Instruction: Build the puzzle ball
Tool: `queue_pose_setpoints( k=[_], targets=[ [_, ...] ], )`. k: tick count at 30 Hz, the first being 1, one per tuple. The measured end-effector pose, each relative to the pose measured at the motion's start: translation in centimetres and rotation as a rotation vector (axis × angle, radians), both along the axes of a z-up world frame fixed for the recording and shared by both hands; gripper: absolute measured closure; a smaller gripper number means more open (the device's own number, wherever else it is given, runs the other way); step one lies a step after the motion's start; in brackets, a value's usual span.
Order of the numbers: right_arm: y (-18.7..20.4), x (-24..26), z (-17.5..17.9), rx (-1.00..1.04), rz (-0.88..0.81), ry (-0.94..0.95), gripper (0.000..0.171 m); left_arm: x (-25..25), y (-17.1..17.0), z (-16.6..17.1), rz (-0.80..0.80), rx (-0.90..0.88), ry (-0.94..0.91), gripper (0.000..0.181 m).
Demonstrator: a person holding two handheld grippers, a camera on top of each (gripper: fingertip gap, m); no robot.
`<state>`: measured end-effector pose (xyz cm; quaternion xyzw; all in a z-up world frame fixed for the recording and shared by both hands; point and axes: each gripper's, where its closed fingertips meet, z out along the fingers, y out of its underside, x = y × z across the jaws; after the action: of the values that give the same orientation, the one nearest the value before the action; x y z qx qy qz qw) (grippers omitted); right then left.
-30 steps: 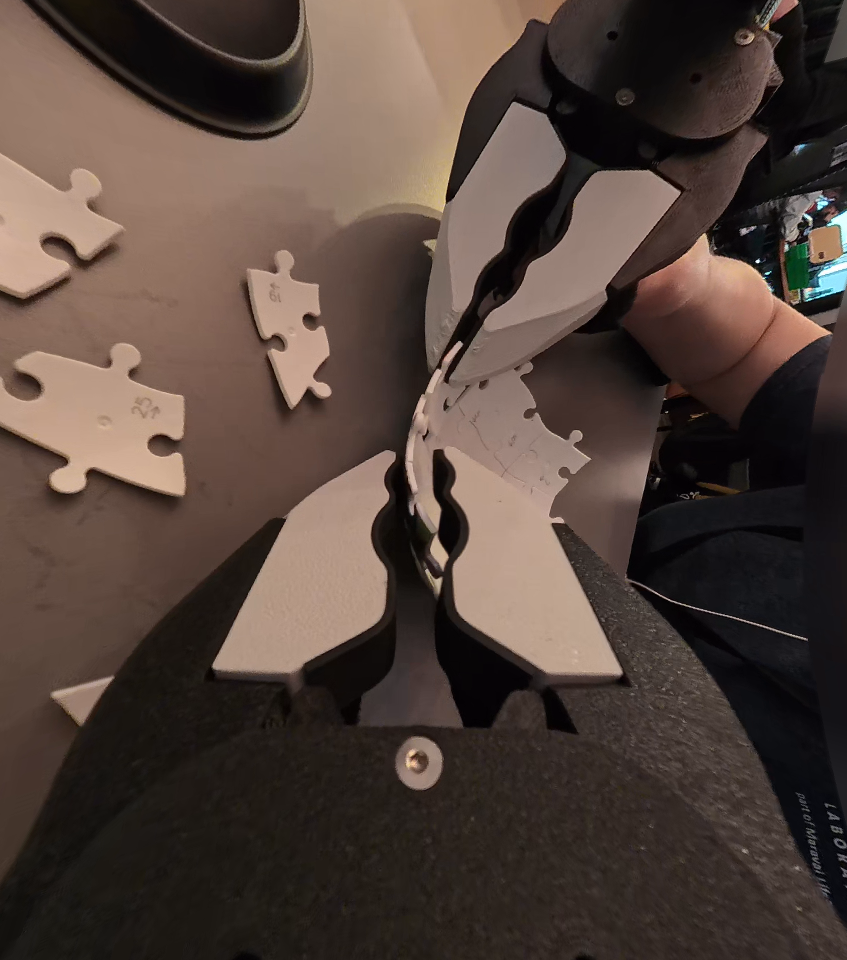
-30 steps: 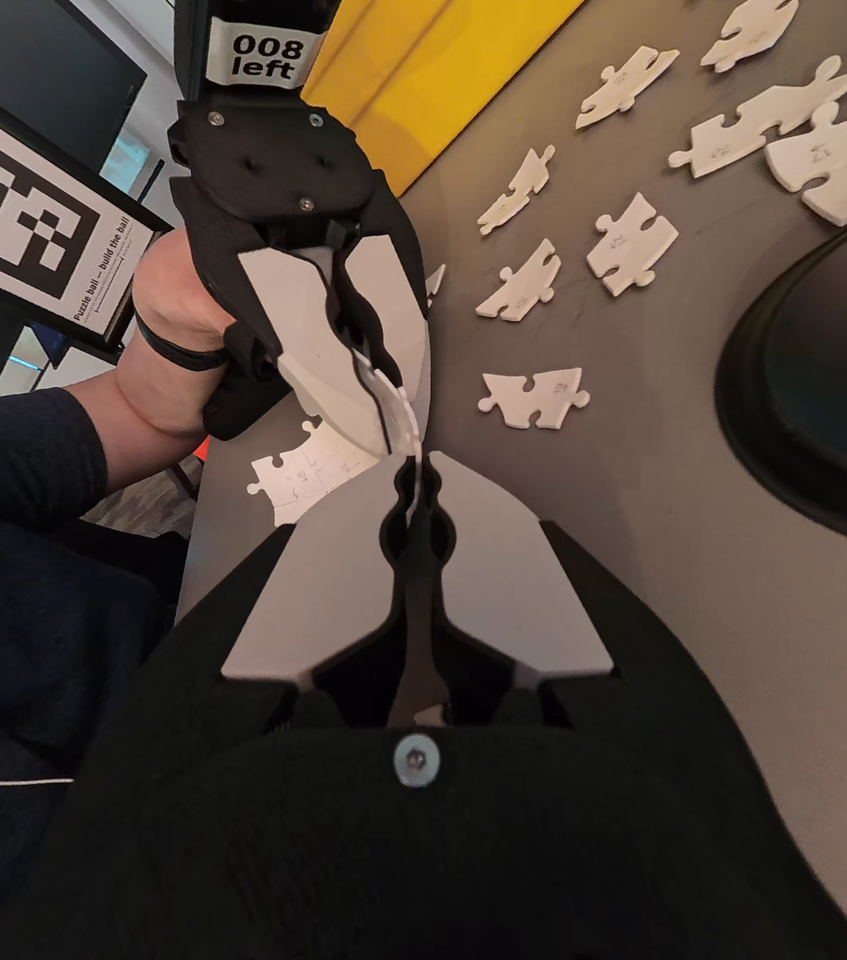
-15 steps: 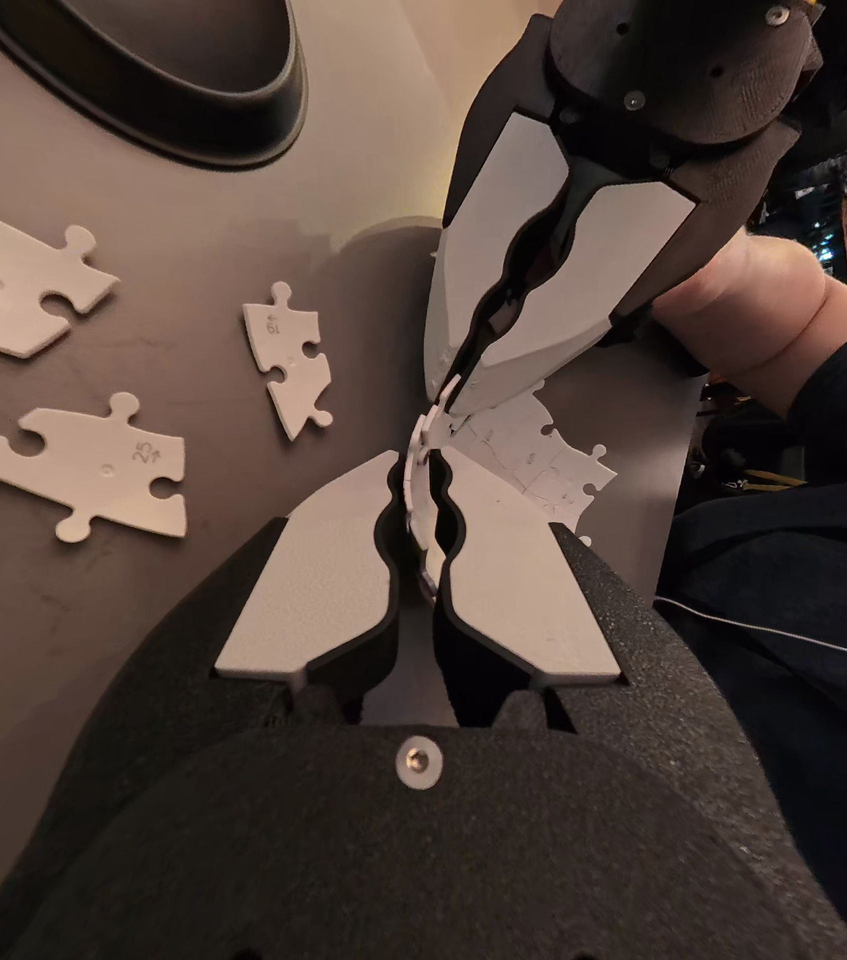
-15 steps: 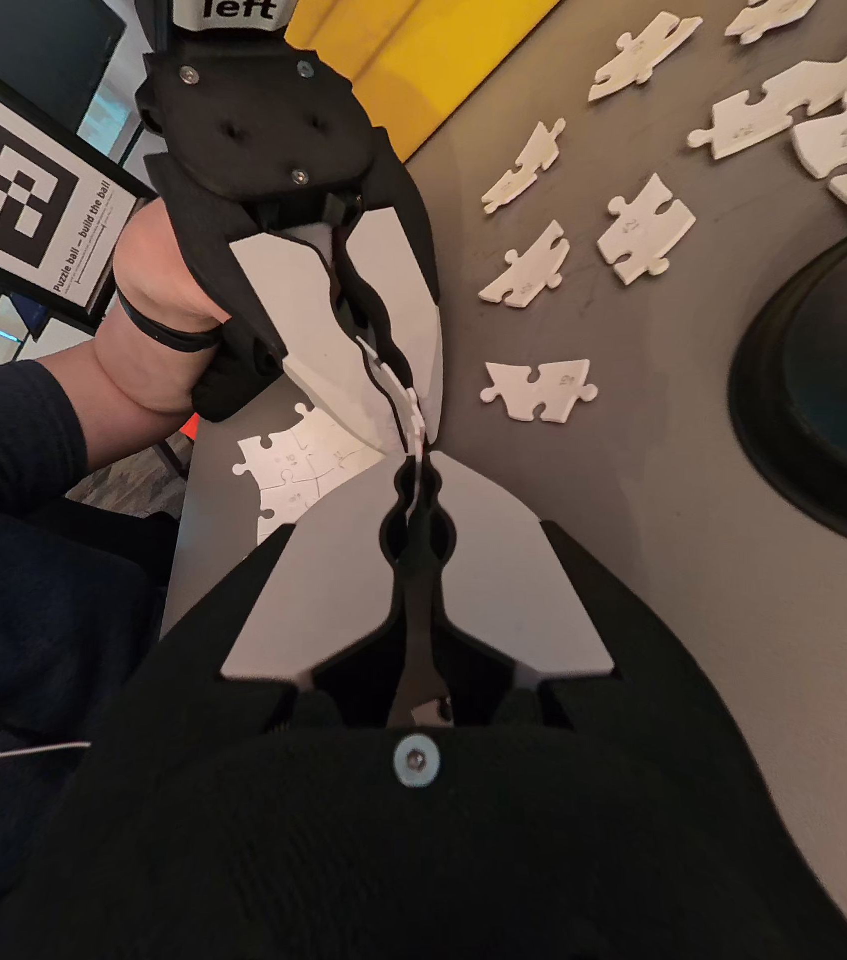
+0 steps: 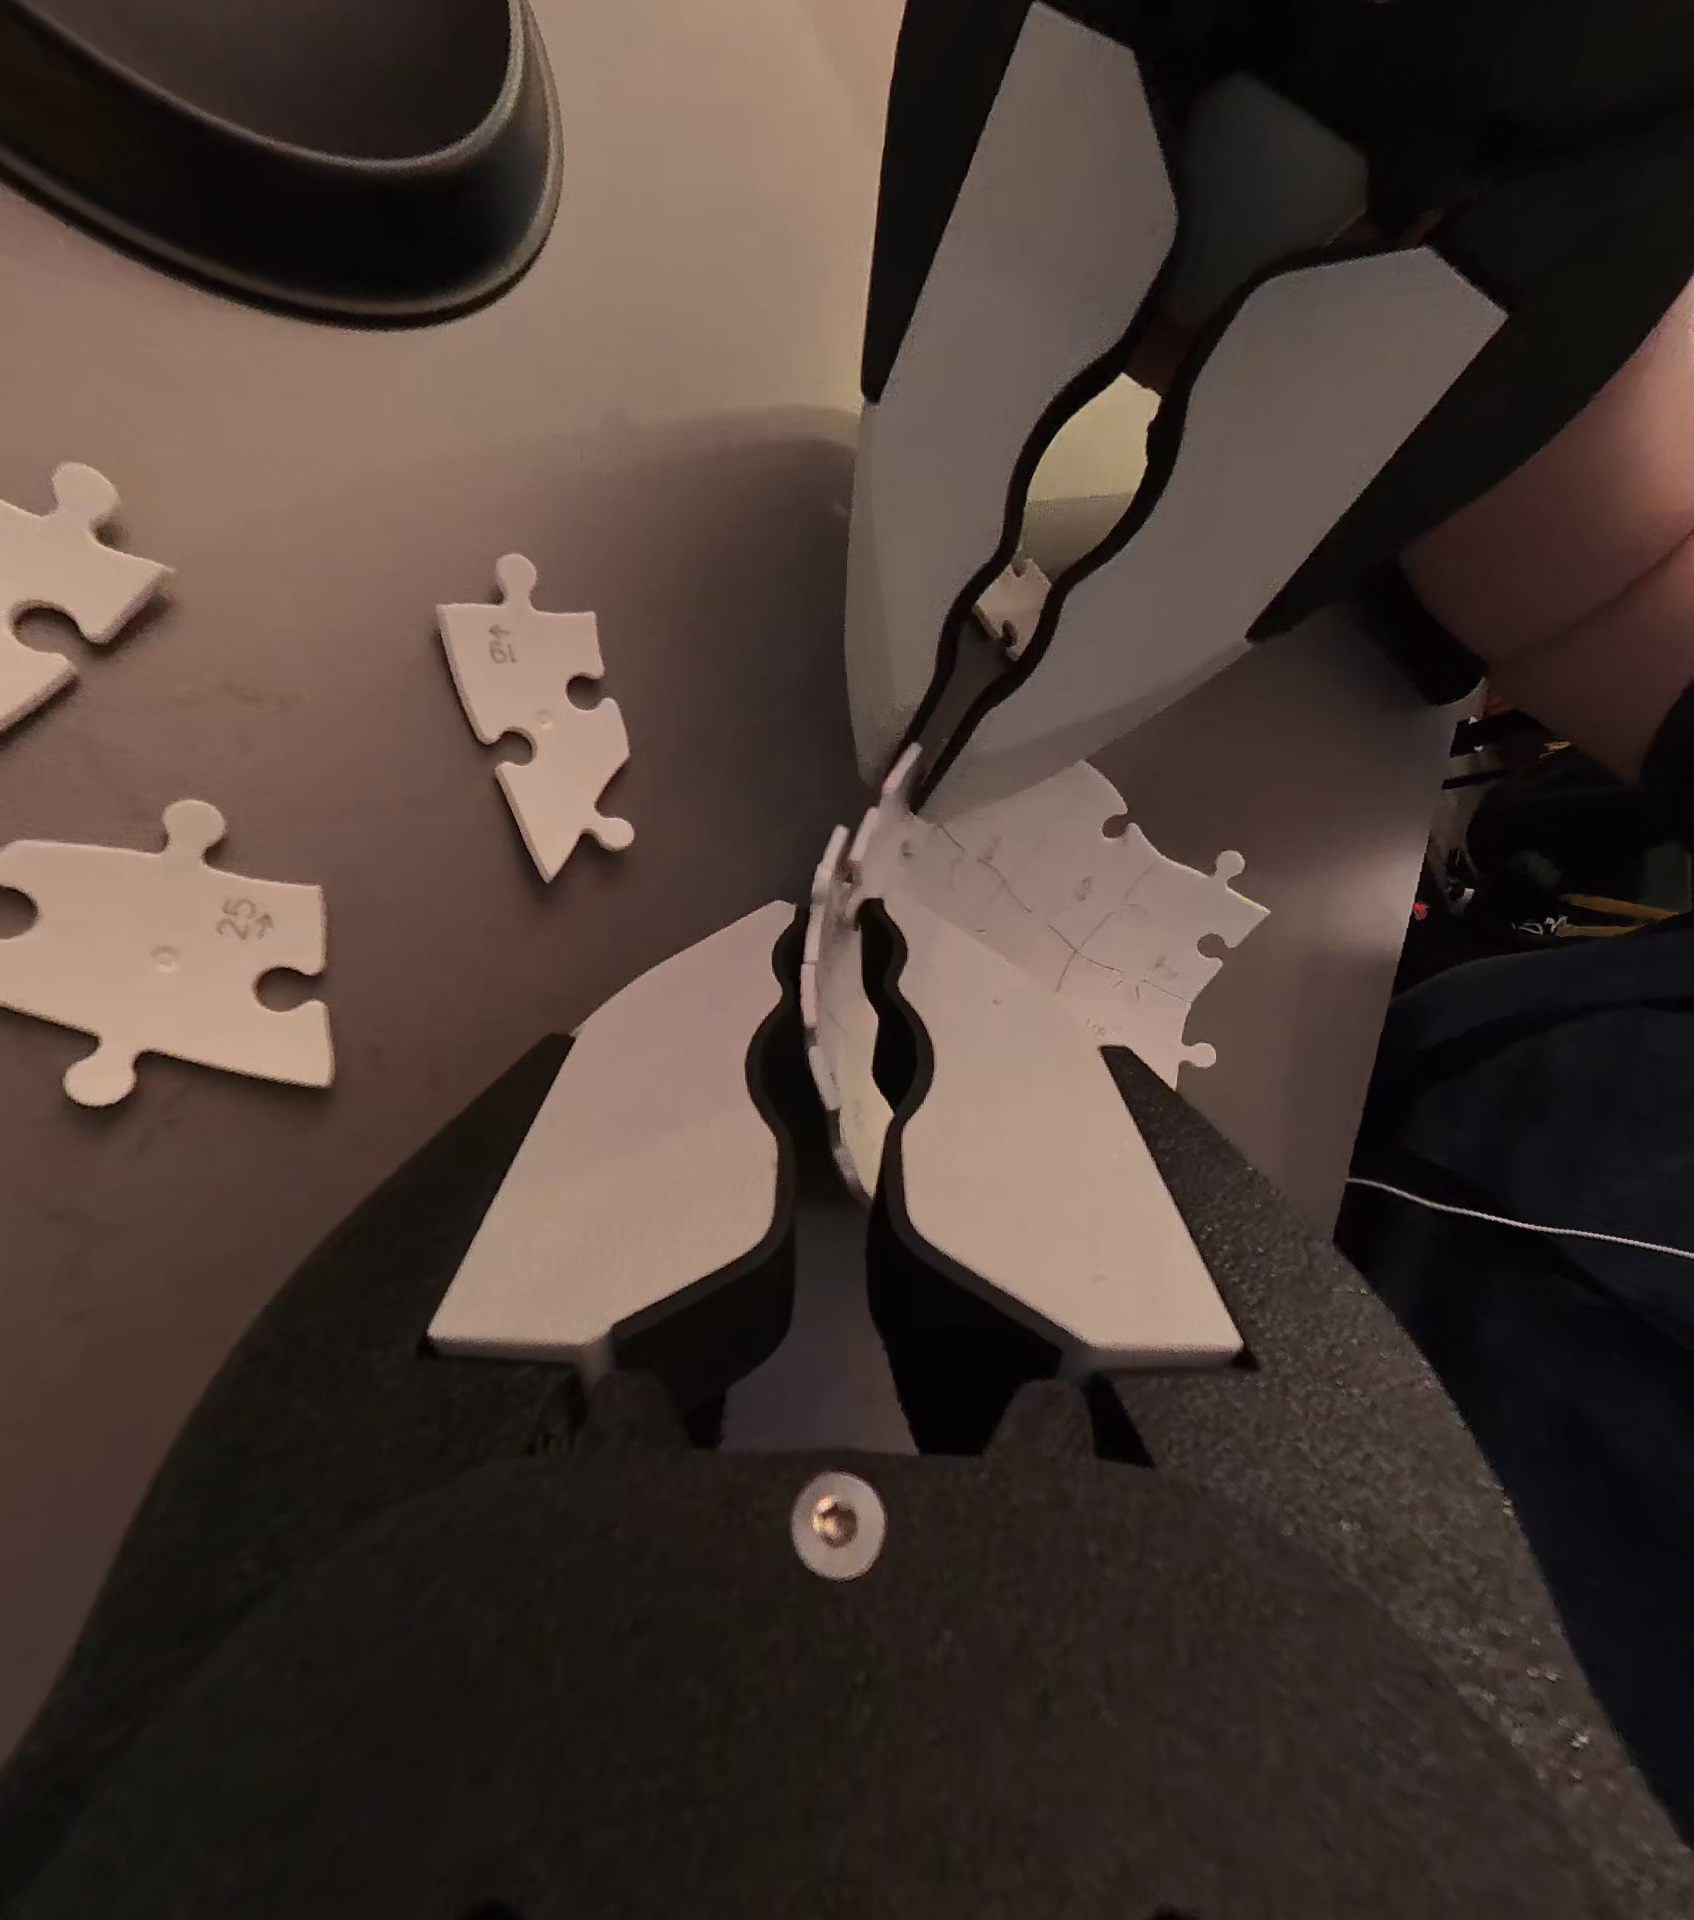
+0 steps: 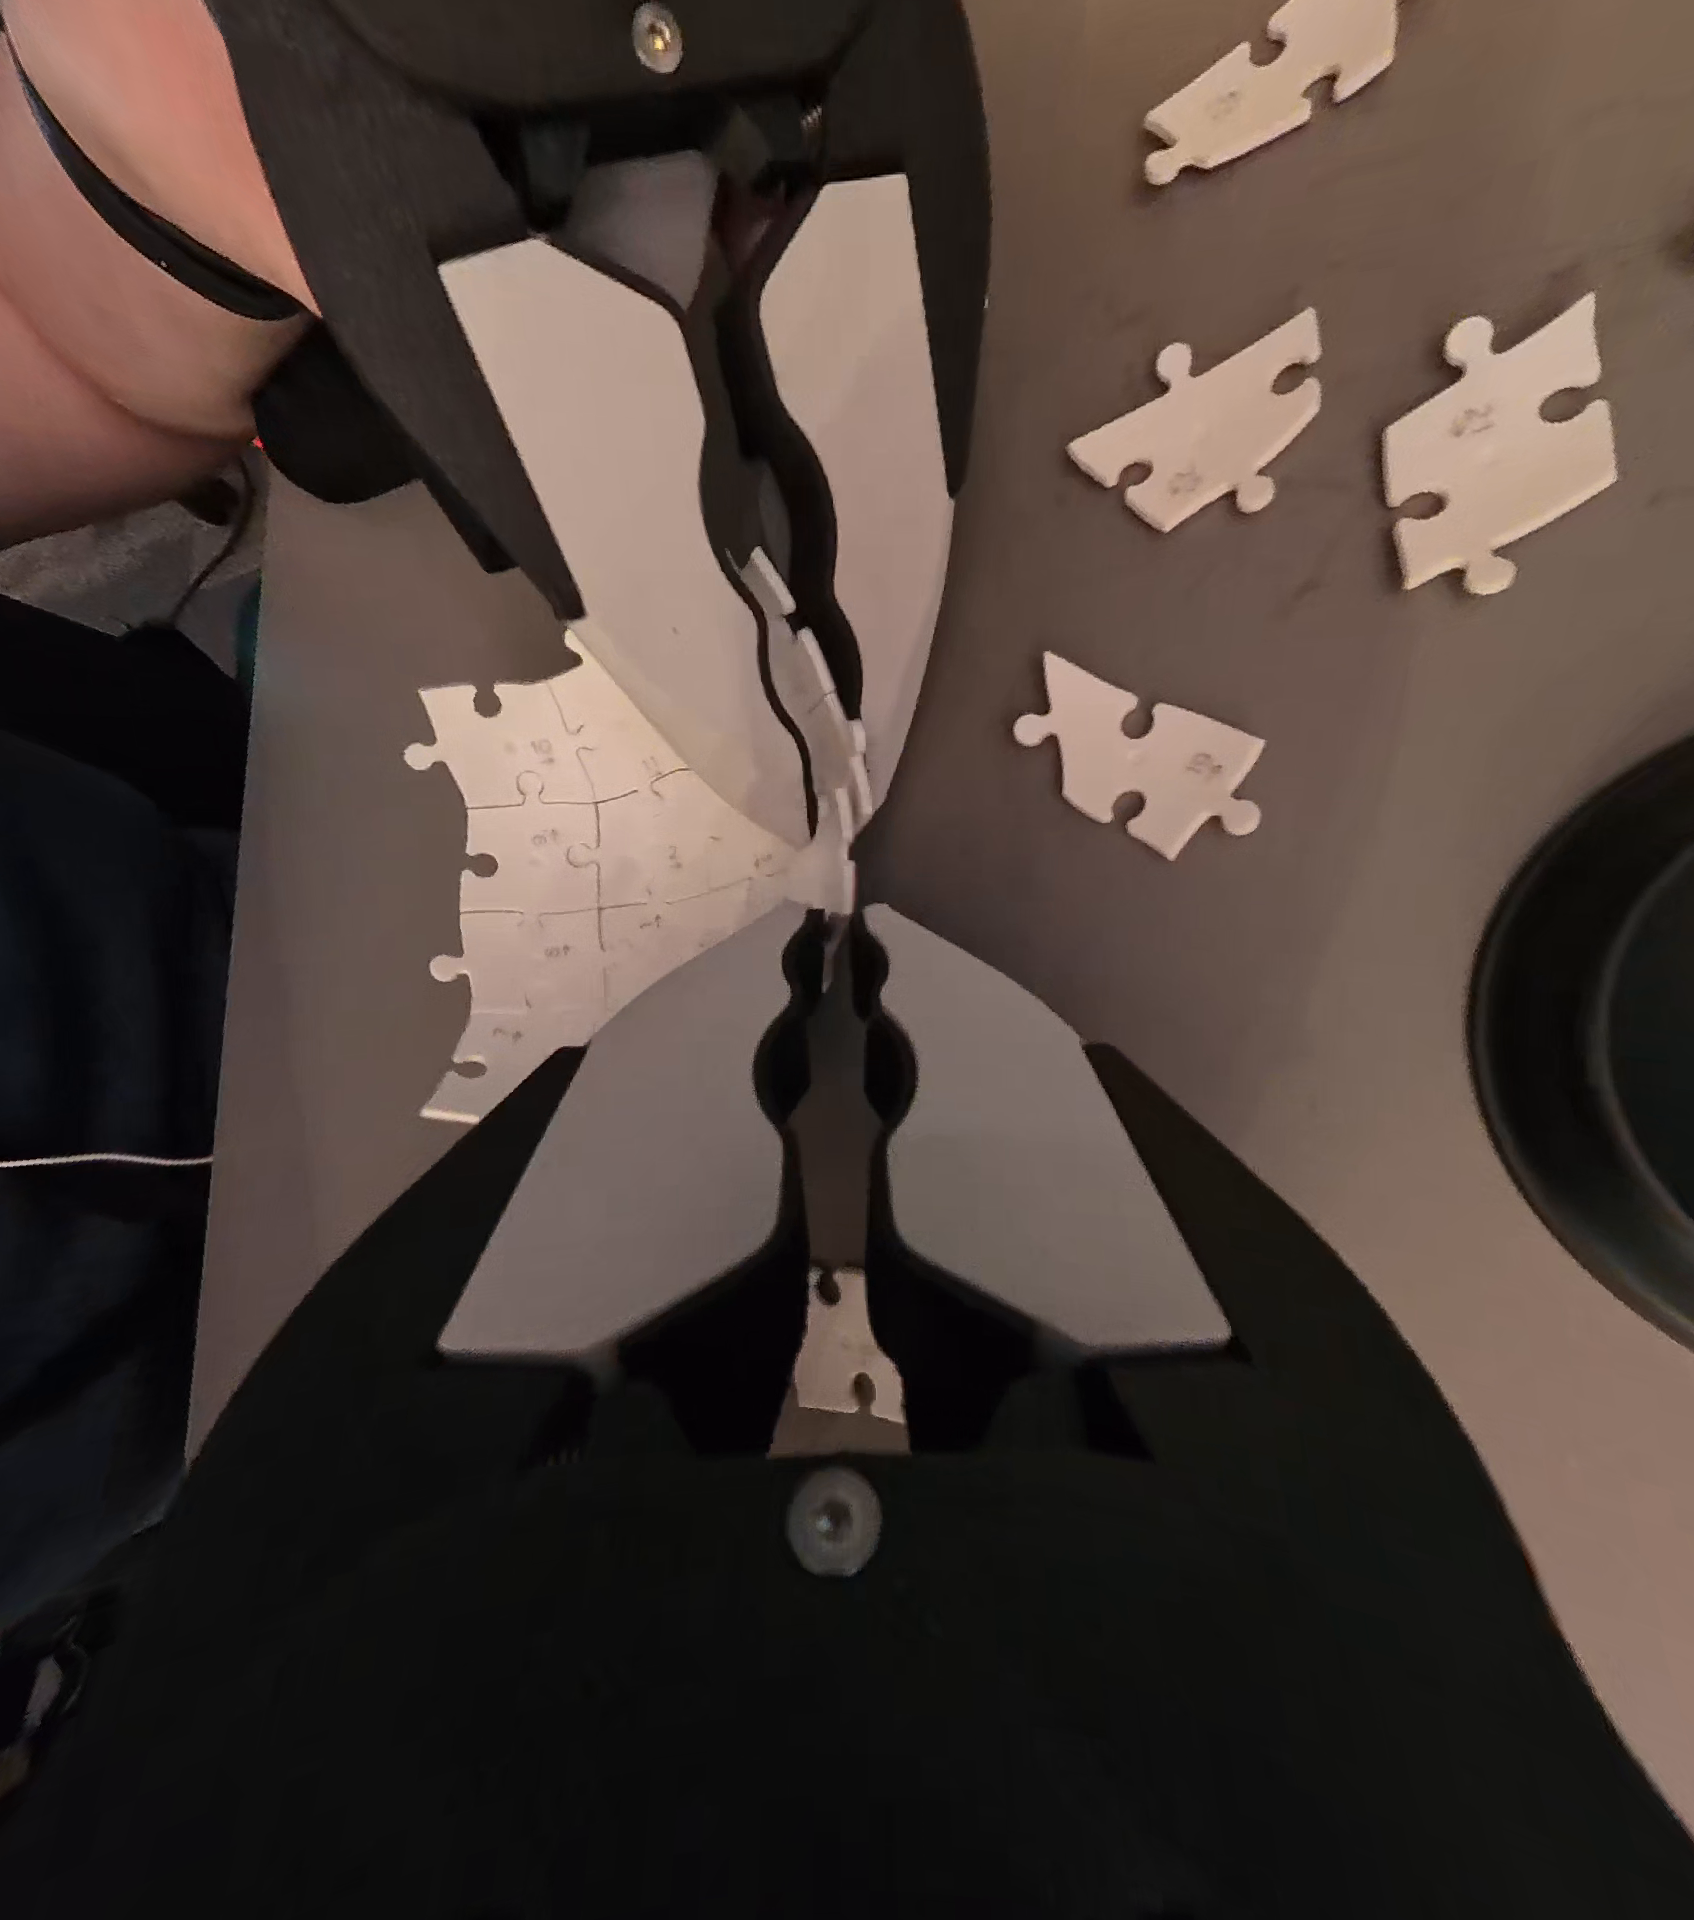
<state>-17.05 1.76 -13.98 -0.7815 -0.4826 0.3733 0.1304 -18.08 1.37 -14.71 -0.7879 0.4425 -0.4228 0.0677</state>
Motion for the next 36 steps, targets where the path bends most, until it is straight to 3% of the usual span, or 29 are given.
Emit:
queue_pose_setpoints(
  k=[17,24,36],
  targets=[
    [0.30,0.27,0.00,-0.200,-0.149,0.105,0.168,-0.15,0.13,0.40,0.035,-0.036,-0.062,0.173],
    [0.12,0.30,0.04,-0.099,-0.059,0.085,0.168,-0.12,0.06,0.37,0.022,-0.035,-0.059,0.174],
    [0.15,0.34,-0.31,-0.123,-0.043,0.097,0.167,0.02,0.00,0.33,-0.001,-0.012,-0.059,0.175]
  ],
)
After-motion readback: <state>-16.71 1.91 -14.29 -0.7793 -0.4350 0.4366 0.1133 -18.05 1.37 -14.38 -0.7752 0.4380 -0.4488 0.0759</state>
